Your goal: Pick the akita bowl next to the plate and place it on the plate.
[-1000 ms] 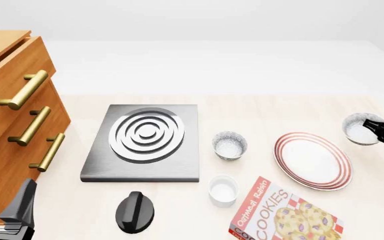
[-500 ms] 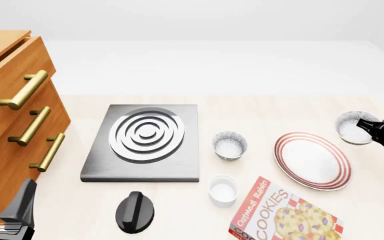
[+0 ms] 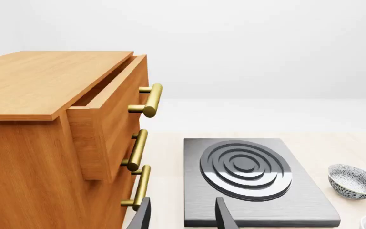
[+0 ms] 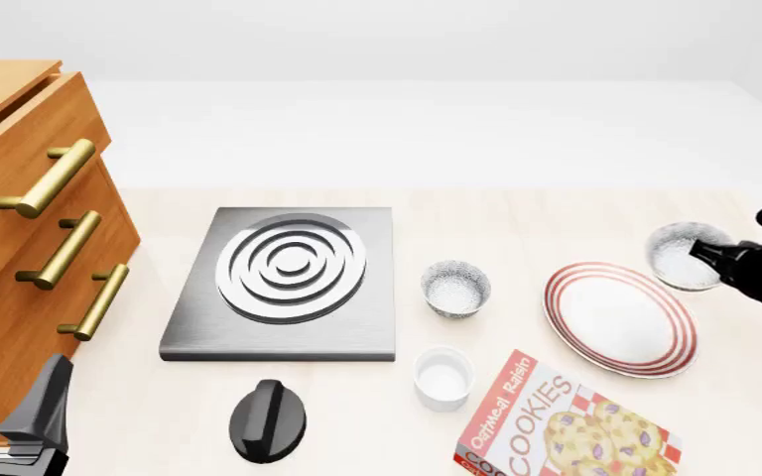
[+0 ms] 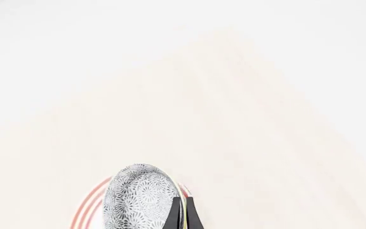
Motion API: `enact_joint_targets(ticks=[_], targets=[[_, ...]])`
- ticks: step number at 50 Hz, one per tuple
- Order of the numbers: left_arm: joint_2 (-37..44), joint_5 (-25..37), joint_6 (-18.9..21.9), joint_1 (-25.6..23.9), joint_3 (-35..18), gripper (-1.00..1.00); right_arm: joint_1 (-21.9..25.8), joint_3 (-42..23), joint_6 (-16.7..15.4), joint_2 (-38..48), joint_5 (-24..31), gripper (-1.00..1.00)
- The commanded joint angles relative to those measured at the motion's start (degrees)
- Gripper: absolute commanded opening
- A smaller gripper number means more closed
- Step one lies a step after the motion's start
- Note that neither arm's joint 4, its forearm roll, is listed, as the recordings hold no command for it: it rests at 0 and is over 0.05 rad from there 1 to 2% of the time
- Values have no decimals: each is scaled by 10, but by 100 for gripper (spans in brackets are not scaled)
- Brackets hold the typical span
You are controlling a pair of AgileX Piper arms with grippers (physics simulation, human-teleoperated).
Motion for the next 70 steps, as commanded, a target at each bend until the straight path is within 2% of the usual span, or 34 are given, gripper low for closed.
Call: enact_joint_targets(ticks=[1, 28, 70], targets=[[0, 0, 0, 0, 0, 100, 22, 18, 5, -24, 3, -100], [0, 0, 0, 0, 0, 100, 71, 81, -3, -61, -16, -100], [0, 0, 0, 0, 0, 100, 93, 98, -4, 10, -69, -100]])
